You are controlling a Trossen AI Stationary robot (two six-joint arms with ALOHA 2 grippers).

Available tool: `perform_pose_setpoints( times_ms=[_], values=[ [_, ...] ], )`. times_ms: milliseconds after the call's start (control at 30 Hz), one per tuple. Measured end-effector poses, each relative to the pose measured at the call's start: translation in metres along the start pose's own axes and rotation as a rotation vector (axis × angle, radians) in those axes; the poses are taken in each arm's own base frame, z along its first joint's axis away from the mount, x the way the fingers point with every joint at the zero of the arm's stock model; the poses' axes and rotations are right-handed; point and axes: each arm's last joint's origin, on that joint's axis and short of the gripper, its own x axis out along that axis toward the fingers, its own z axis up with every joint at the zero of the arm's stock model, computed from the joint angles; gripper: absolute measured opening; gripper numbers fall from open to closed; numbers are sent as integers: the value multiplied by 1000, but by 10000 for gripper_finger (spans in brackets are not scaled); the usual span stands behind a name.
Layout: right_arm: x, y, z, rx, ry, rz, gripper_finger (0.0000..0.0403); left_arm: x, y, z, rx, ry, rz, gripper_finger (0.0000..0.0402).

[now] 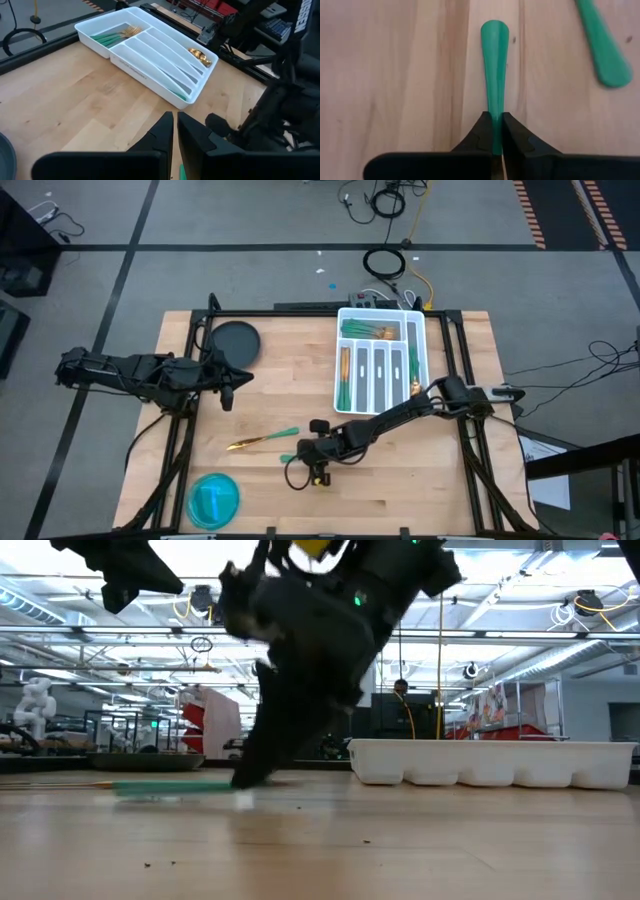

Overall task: Sort silverware
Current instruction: Put the green knife into the silverware tray

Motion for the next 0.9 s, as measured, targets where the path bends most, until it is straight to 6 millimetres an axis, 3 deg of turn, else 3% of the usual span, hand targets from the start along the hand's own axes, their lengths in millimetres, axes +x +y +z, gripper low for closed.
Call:
perform_pose_setpoints(
  times_ms=[233,433,700,900],
  values=[
    [-30,-3,13,-6,-20,-8,0,0,0,0,3,6,0,32],
    [-81,-10,24,-122,-6,-24,0,0,1,-1,11,13,4,32],
    [-153,-58,18,-435,204,-89,0,0,2,-3,18,32,17,32],
    [-178,-98,11,-671,357,-82,0,0,2,-3,18,32,18,32]
  ],
)
